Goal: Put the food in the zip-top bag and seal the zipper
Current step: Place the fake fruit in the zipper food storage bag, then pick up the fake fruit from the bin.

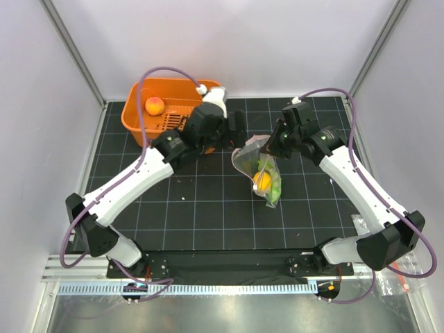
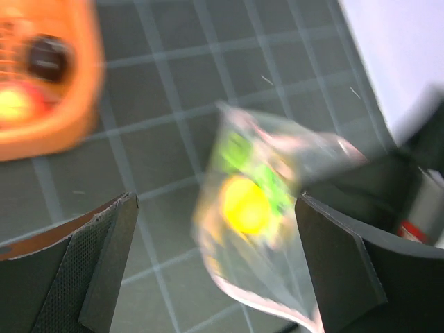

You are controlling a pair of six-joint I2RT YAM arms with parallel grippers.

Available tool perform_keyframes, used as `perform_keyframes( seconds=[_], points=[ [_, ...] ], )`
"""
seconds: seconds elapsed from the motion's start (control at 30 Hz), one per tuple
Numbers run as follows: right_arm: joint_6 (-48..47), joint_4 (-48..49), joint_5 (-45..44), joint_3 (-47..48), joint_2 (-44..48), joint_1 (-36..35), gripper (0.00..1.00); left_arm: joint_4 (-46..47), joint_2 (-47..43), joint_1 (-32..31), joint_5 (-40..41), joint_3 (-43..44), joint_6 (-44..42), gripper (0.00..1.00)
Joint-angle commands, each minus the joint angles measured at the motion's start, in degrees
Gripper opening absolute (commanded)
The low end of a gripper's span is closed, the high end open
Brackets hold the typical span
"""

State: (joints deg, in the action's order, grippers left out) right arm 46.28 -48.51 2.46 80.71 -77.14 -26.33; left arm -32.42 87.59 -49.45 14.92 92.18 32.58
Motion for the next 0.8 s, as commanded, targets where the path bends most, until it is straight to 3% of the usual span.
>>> perform_keyframes(
  seconds=[0.0,0.23,0.43,0.77],
  points=[
    [-1.2,1.1,-0.9,-0.2,2.5,0.3,0.01,-6.6,0.2,7.6,6.3,3.3,1.6,1.0],
    [-1.5,0.6,0.1,-0.1,2.3,0.3,0.01,-10.6,2.1,20.7,6.0,5.5,-1.6,1.0],
    [-2.6,-0.5,0.9,0.0,2.2,0.3,0.01,-10.7,9.2,27.4,6.7,9.3,-3.7,1.0],
    [-3.0,-0.8,0.8,-0.1,2.1,0.3,0.01,-13.9,29.3,34.0,15.3,29.4,-14.1,1.0]
  ],
)
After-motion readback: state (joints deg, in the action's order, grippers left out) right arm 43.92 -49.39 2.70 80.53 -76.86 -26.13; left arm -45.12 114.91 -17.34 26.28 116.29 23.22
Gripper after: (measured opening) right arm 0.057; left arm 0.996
